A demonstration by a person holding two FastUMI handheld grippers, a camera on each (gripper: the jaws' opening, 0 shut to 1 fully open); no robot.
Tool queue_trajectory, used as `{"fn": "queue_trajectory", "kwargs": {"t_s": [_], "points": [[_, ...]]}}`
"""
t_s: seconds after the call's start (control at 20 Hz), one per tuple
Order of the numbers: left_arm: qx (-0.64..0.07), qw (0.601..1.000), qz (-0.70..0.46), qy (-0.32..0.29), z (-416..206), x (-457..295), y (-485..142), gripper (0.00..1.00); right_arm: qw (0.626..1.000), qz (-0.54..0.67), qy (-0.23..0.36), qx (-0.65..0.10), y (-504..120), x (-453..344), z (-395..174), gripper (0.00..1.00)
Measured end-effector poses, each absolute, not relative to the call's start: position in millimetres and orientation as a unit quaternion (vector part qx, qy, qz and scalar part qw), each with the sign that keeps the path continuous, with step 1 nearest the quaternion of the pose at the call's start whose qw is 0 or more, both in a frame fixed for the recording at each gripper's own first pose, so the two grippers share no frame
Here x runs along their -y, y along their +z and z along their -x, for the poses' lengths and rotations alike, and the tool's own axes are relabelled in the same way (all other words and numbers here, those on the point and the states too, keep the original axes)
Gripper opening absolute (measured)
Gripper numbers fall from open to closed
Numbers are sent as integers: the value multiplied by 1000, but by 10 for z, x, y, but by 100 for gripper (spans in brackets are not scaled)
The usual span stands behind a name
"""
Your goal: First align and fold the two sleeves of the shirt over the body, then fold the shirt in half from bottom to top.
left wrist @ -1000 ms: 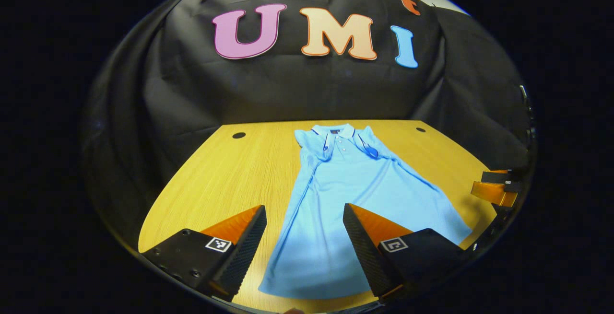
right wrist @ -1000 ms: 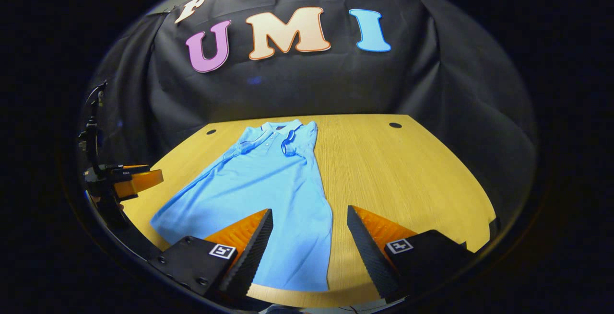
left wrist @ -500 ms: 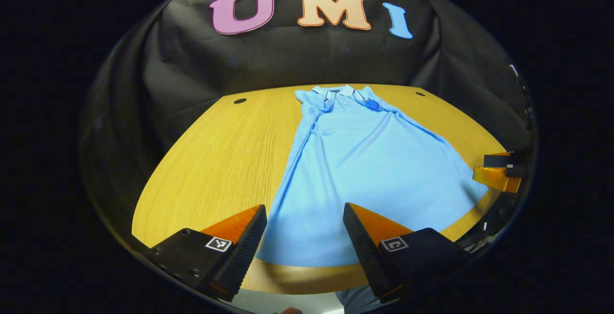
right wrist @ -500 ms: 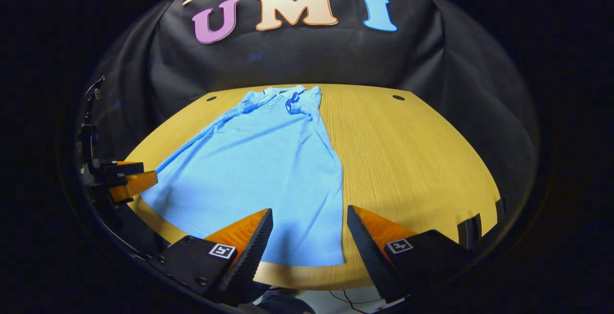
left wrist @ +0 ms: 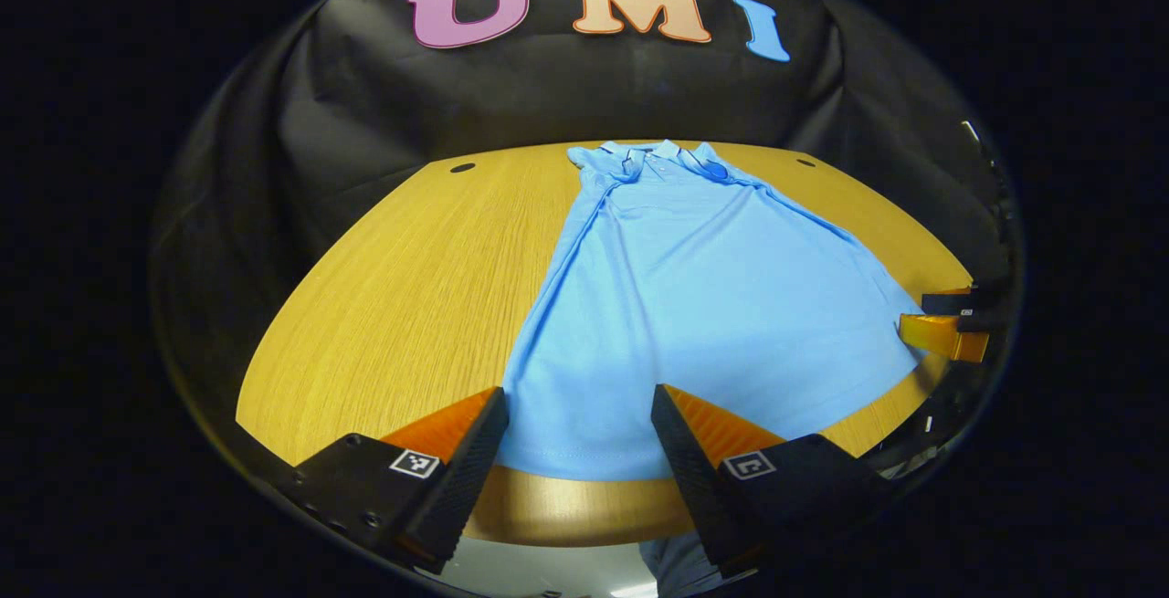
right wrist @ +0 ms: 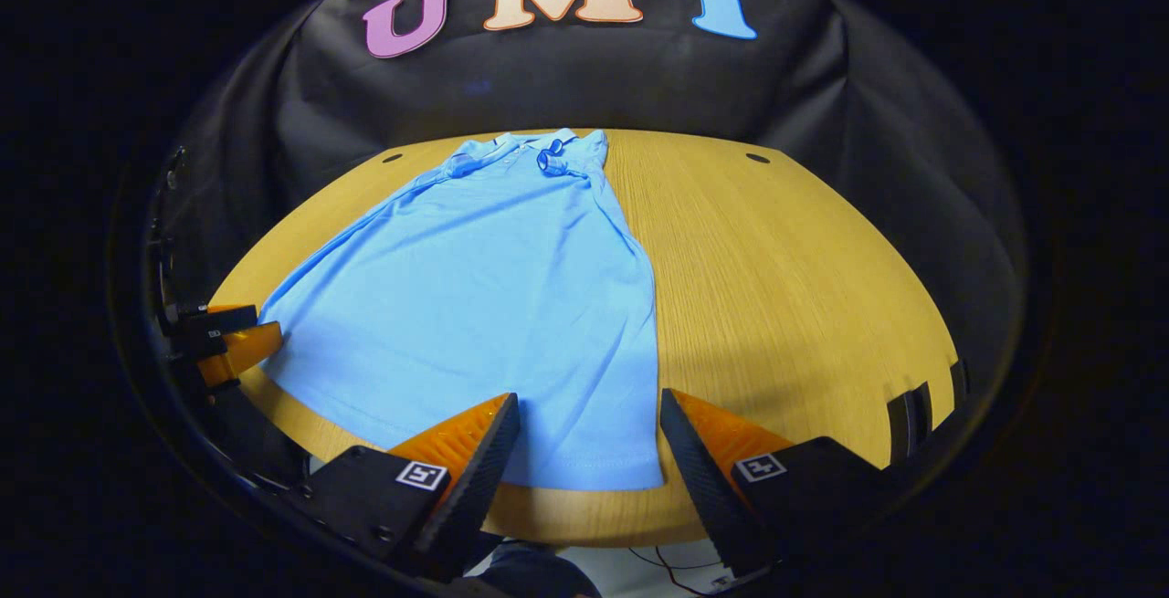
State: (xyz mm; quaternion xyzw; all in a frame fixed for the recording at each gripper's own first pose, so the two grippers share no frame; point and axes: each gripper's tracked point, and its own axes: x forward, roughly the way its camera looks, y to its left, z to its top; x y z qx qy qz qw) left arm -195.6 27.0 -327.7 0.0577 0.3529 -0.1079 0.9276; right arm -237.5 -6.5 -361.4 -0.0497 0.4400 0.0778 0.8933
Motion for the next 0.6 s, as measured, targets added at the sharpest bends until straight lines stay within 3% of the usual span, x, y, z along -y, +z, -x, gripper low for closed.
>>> {"fn": "queue_trajectory", "kwargs": {"t_s": [0.05,0.1,0.15,0.2,0.25,0.3,0.35,0.4,0.45,0.6], "points": [[-352,928,-43,-112,1975,-207,-3293,90,893,45,78,-440,-3614,46,2357,90],[-349,930,-40,-107,1982,-191,-3287,83,891,45,79,-444,-3639,31,2379,95],[-350,930,-40,-106,1960,-164,-3311,69,891,44,81,-445,-3629,3,2378,85],[-353,928,-39,-112,1966,-98,-3323,67,889,40,82,-449,-3633,-25,2377,75],[-352,928,-37,-115,1987,-25,-3297,54,888,35,83,-451,-3639,-52,2392,54],[-355,927,-36,-117,2008,13,-3303,45,886,28,81,-455,-3643,-72,2400,46],[-353,927,-34,-118,2004,45,-3296,29,886,19,77,-458,-3645,-94,2407,22],[-356,927,-31,-118,1997,80,-3308,22,885,14,74,-459,-3631,-98,2409,14],[-357,927,-29,-113,1998,79,-3302,8,884,14,77,-461,-3640,-109,2415,4],[-382,918,-21,-106,2007,89,-3319,0,881,1,77,-467,-3629,-117,2414,3]]}}
